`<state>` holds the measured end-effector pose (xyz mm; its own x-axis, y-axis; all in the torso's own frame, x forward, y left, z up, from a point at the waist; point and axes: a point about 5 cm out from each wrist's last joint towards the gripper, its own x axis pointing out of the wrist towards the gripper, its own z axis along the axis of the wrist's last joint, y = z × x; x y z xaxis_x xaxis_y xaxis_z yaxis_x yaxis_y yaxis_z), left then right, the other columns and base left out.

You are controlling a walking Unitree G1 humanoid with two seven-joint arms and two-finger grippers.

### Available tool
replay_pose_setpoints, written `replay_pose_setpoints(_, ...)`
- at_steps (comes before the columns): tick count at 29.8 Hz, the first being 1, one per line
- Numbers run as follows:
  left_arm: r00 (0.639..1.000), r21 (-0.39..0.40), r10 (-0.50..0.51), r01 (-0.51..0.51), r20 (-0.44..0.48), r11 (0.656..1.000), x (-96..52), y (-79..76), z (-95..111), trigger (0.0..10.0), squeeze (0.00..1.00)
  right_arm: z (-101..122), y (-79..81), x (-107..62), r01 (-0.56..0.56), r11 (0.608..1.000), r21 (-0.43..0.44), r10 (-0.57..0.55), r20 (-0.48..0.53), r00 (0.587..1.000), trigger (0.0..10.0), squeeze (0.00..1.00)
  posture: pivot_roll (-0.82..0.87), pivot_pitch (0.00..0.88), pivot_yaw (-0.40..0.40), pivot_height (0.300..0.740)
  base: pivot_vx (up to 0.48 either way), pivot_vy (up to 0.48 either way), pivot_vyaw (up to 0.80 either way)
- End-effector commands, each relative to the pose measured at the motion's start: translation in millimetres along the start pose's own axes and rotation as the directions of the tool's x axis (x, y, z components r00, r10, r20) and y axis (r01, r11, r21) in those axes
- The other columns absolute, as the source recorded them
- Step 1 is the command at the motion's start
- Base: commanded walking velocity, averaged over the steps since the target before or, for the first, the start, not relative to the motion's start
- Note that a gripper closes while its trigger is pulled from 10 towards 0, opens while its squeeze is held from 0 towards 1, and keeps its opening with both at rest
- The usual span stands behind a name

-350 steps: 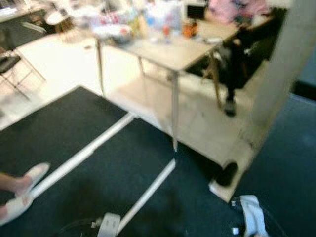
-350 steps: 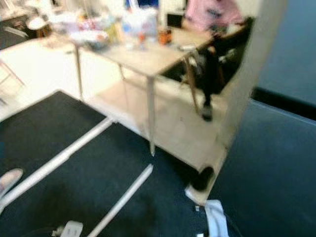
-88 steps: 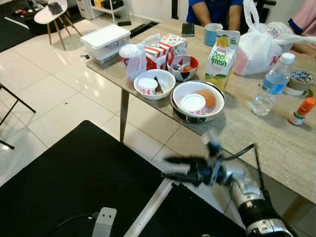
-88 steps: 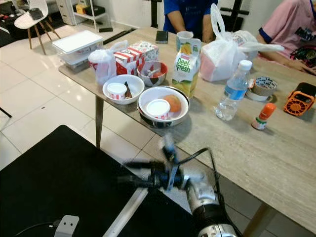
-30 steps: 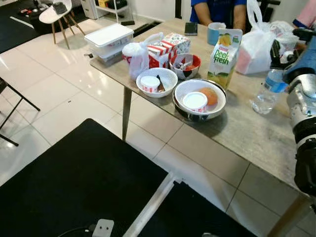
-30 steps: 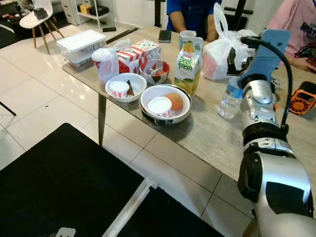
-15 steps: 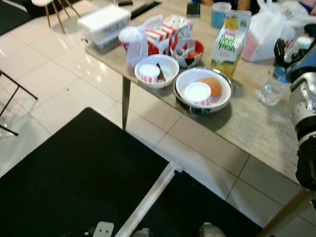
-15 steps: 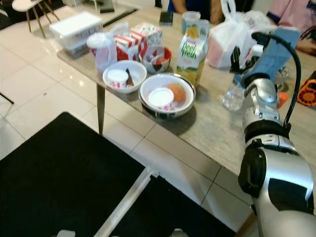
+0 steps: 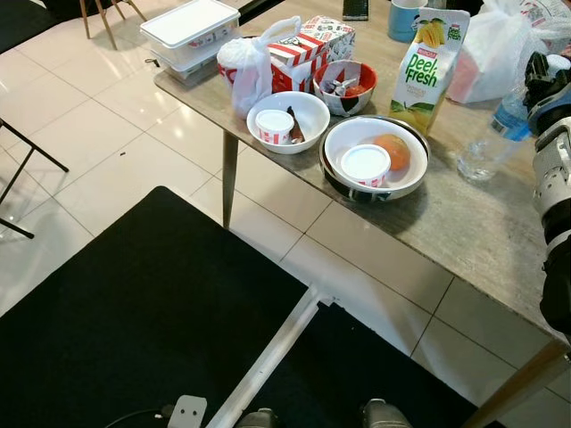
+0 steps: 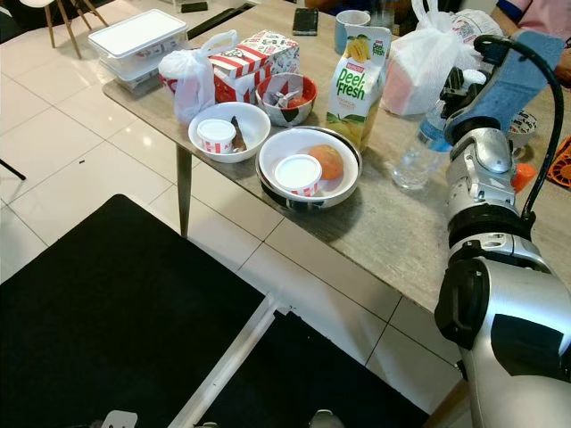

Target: Restocking fridge

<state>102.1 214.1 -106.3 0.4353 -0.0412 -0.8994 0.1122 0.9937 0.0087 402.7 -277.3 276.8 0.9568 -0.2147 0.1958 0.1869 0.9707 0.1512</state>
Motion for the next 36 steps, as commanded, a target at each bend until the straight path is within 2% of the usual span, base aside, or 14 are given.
replay_pose_setpoints(1, 0.999, 0.003, -0.002, 0.002, -0.036, 1.0, -2.3, -0.1, -10.7, 10.0, 0.0, 5.8, -0.2, 1.4, -0.001, 1.0, -0.008, 0.001, 0.007, 1.0, 0.0, 0.0, 0.05, 0.171, 0.048, 0.74, 0.0, 0.0, 0.0)
replay_pose_setpoints(10, 1.0, -0.007, -0.003, 0.003, -0.023, 1.0, 0.3, -2.3, -3.2, 10.0, 0.0, 15.1, 3.5, 3.5, -0.031, 0.998, -0.063, 0.033, 0.026, 0.999, 0.0, 0.0, 0.04, 0.147, 0.038, 0.74, 0.0, 0.0, 0.0)
replay_pose_setpoints(15, 1.0, -0.013, -0.005, 0.005, -0.02, 1.0, 1.8, -4.4, 0.5, 10.0, 0.0, 25.3, 6.5, 3.3, -0.108, 0.994, 0.013, 0.106, 0.102, 0.989, 0.0, 0.0, 0.03, 0.111, 0.035, 0.74, 0.0, 0.0, 0.0)
replay_pose_setpoints(26, 1.0, -0.029, -0.006, 0.005, -0.013, 1.0, 4.0, -5.8, 7.5, 10.0, 0.0, 69.5, 1.8, -3.2, -0.309, 0.951, 0.01, 0.29, 0.318, 0.903, 0.0, 0.0, 0.02, 0.074, 0.029, 0.74, 0.0, 0.0, 0.0)
replay_pose_setpoints(27, 1.0, -0.033, -0.008, 0.007, -0.01, 0.999, 4.4, -6.3, 8.9, 10.0, 0.0, 83.0, 2.4, -8.0, -0.387, 0.922, -0.014, 0.363, 0.377, 0.852, 0.0, 0.0, 0.02, 0.07, 0.029, 0.74, 0.0, 0.0, 0.0)
replay_pose_setpoints(28, 1.0, -0.037, -0.011, 0.011, -0.007, 0.999, 4.9, -7.2, 10.3, 10.0, 0.0, 96.8, 6.6, -17.1, -0.501, 0.863, -0.062, 0.475, 0.436, 0.765, 0.0, 0.0, 0.01, 0.065, 0.029, 0.74, 0.0, 0.0, 0.0)
replay_pose_setpoints(29, 1.0, -0.037, -0.011, 0.011, -0.007, 0.999, 4.9, -7.2, 10.3, 10.0, 0.0, 96.8, 6.6, -17.1, -0.501, 0.863, -0.062, 0.475, 0.436, 0.765, 0.0, 0.0, 0.01, 0.065, 0.029, 0.74, 0.0, 0.0, 0.0)
replay_pose_setpoints(30, 1.0, -0.039, -0.013, 0.013, -0.005, 0.999, 5.2, -7.9, 11.4, 10.0, 0.0, 104.8, 10.5, -24.5, -0.575, 0.812, -0.102, 0.549, 0.466, 0.693, 0.0, 0.0, 0.01, 0.064, 0.029, 0.74, 0.0, 0.0, 0.0)
replay_pose_setpoints(31, 1.0, -0.042, -0.015, 0.015, -0.004, 0.999, 5.5, -8.4, 12.3, 10.0, 0.0, 111.0, 16.6, -36.8, -0.666, 0.726, -0.171, 0.653, 0.478, 0.588, 0.0, 0.0, 0.01, 0.062, 0.027, 0.74, 0.0, 0.0, 0.0)
replay_pose_setpoints(32, 1.0, -0.042, -0.015, 0.015, -0.004, 0.999, 5.5, -8.4, 12.3, 10.0, 0.0, 111.0, 16.6, -36.8, -0.666, 0.726, -0.171, 0.653, 0.478, 0.588, 0.0, 0.0, 0.01, 0.062, 0.027, 0.74, 0.0, 0.0, 0.0)
replay_pose_setpoints(33, 1.0, -0.047, -0.02, 0.02, -0.002, 0.999, 6.1, -9.2, 14.1, 10.0, 0.0, 113.6, 26.1, -60.8, -0.789, 0.547, -0.279, 0.802, 0.446, 0.398, 0.0, 0.0, 0.0, 0.057, 0.027, 0.74, 0.0, 0.0, 0.0)
replay_pose_setpoints(34, 1.0, -0.047, -0.02, 0.02, -0.002, 0.999, 6.1, -9.2, 14.1, 10.0, 0.0, 113.6, 26.1, -60.8, -0.789, 0.547, -0.279, 0.802, 0.446, 0.398, 0.0, 0.0, 0.0, 0.057, 0.027, 0.74, 0.0, 0.0, 0.0)
replay_pose_setpoints(35, 1.0, -0.048, -0.022, 0.022, -0.001, 0.999, 6.2, -9.4, 14.7, 10.0, 0.0, 112.9, 29.2, -68.8, -0.821, 0.483, -0.305, 0.84, 0.427, 0.335, 0.0, 0.0, 0.0, 0.056, 0.027, 0.74, 0.0, 0.0, 0.0)
replay_pose_setpoints(36, 1.0, -0.048, -0.022, 0.022, -0.001, 0.999, 6.2, -9.4, 14.7, 10.0, 0.0, 112.9, 29.2, -68.8, -0.821, 0.483, -0.305, 0.84, 0.427, 0.335, 0.0, 0.0, 0.0, 0.056, 0.027, 0.74, 0.0, 0.0, 0.0)
